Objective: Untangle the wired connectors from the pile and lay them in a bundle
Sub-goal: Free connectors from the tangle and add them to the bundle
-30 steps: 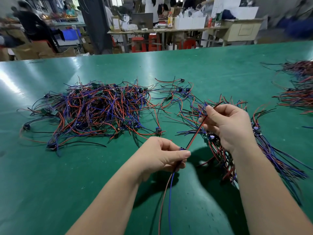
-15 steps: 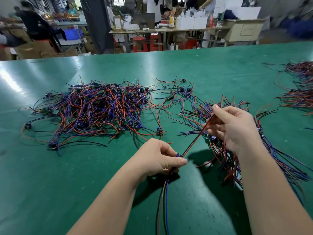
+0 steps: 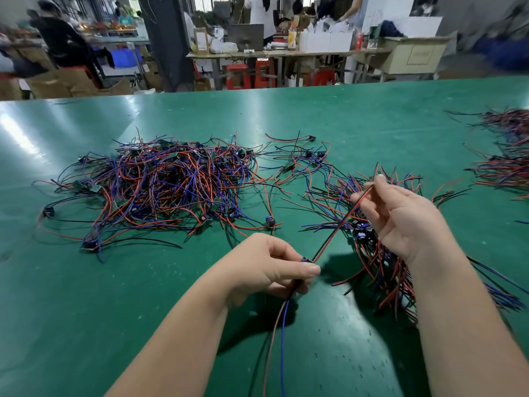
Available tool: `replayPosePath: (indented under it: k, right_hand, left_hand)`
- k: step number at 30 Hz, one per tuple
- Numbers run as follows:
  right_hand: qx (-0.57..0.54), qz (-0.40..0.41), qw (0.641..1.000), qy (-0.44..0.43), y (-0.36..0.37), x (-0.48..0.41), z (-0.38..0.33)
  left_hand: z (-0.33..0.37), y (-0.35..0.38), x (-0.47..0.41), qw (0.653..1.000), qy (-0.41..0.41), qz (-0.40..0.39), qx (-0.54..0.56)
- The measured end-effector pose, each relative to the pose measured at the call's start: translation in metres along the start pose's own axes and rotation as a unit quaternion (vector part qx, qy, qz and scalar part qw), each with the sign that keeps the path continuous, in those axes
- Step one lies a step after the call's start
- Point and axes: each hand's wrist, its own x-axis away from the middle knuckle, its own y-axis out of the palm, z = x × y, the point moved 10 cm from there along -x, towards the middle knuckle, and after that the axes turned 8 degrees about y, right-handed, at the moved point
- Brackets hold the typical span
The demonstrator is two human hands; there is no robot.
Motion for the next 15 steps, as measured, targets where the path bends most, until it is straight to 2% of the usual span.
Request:
replayPosePath:
  k: [2, 3, 5, 6, 8, 10, 11, 13, 15]
  right_hand:
    - [-0.034, 0.016, 0.999, -0.012, -0.002, -0.003, -0.001]
    - [-0.01, 0.045, 0.999, -0.028, -0.006, -0.003, -0.004]
    - [0.094, 0.074, 0.99, -0.074, -0.003, 0.001, -0.012]
    - [0.154, 0.051, 0.982, -0.098, 0.008, 0.006, -0.013]
    - [0.287, -0.069, 0.946, -0.135, 0.046, 0.019, -0.001]
    - [0.427, -0.194, 0.872, -0.142, 0.083, 0.039, 0.029]
    - [0.477, -0.221, 0.837, -0.152, 0.093, 0.045, 0.042]
    - [0.523, -0.196, 0.804, -0.202, 0.1, 0.05, 0.045]
    - [0.516, -0.152, 0.807, -0.243, 0.097, 0.052, 0.034]
  left_hand:
    - [0.007, -0.006, -0.002, 0.998, 0.021, 0.041, 0.052]
    - [0.008, -0.014, -0.003, 0.992, 0.03, 0.086, 0.089]
    - [0.006, -0.031, -0.005, 0.971, 0.037, 0.175, 0.161]
    - [0.004, -0.038, -0.005, 0.961, 0.038, 0.208, 0.178]
    - [0.001, -0.046, -0.004, 0.952, 0.041, 0.241, 0.182]
    - [-0.001, -0.046, -0.005, 0.952, 0.044, 0.247, 0.174]
    - [-0.002, -0.045, -0.006, 0.953, 0.047, 0.248, 0.169]
    - [-0.001, -0.043, -0.007, 0.953, 0.057, 0.249, 0.161]
    - [0.003, -0.04, -0.008, 0.953, 0.072, 0.24, 0.169]
